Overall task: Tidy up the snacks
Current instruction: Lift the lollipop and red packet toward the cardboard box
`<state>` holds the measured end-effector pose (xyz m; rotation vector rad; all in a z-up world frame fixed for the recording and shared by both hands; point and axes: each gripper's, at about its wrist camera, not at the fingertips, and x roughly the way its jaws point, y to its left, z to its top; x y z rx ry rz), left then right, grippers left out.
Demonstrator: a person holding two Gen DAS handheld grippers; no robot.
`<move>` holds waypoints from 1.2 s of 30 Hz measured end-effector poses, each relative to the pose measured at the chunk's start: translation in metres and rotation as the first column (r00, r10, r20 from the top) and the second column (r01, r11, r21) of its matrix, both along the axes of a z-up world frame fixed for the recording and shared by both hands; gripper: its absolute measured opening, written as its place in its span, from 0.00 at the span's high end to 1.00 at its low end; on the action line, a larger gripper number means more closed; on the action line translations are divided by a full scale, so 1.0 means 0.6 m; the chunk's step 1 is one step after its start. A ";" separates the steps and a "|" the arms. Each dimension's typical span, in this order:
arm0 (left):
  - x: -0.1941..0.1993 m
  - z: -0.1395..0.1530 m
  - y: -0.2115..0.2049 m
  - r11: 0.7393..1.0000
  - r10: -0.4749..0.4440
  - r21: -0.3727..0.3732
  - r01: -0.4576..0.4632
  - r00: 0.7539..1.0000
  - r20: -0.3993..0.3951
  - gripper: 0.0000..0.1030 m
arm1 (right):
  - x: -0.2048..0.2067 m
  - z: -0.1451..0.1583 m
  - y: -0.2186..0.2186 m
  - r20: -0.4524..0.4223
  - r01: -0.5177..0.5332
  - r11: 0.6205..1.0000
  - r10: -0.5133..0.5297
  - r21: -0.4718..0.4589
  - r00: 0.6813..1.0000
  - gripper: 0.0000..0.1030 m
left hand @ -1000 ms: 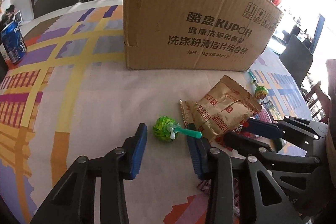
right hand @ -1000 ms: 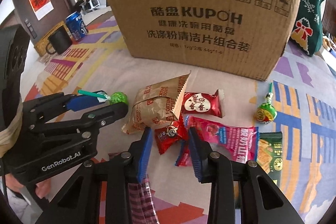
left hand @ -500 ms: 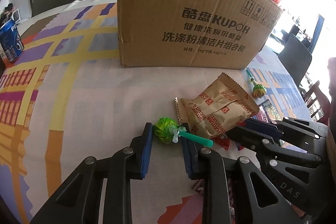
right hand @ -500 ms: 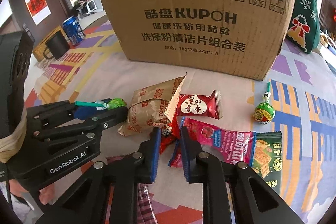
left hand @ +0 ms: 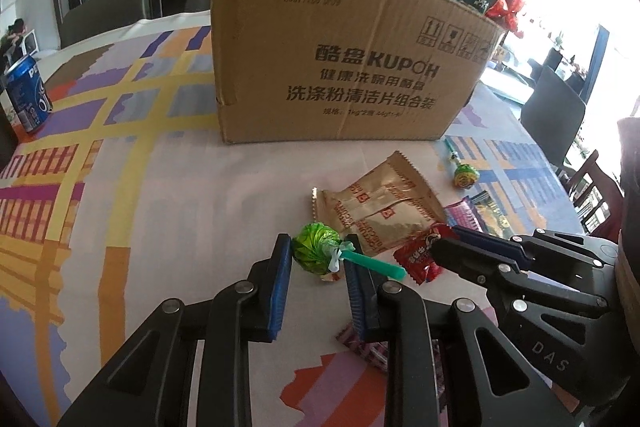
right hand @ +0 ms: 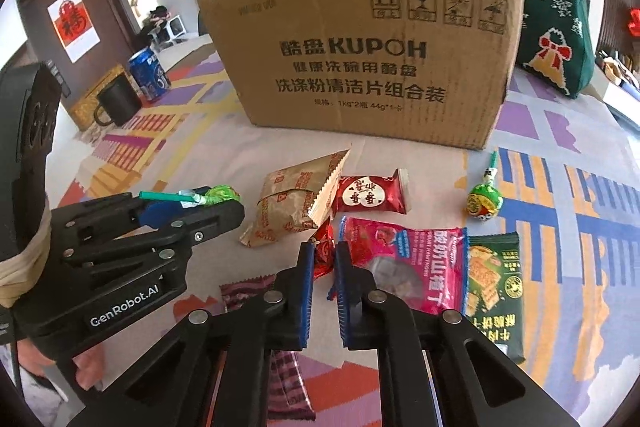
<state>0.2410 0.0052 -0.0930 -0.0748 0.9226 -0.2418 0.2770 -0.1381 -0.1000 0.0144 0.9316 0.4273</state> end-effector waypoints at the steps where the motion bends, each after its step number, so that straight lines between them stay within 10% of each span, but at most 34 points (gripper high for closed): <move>1: -0.002 0.002 0.000 1.000 -0.001 -0.002 0.001 1.000 0.002 0.74 | -0.002 0.003 -0.002 0.004 0.003 1.000 -0.003 0.001 1.000 0.89; 36: 0.016 0.184 -0.030 1.000 -0.030 0.009 0.029 0.968 0.249 0.74 | -0.004 0.175 -0.060 0.270 0.090 0.989 -0.119 0.118 0.956 0.89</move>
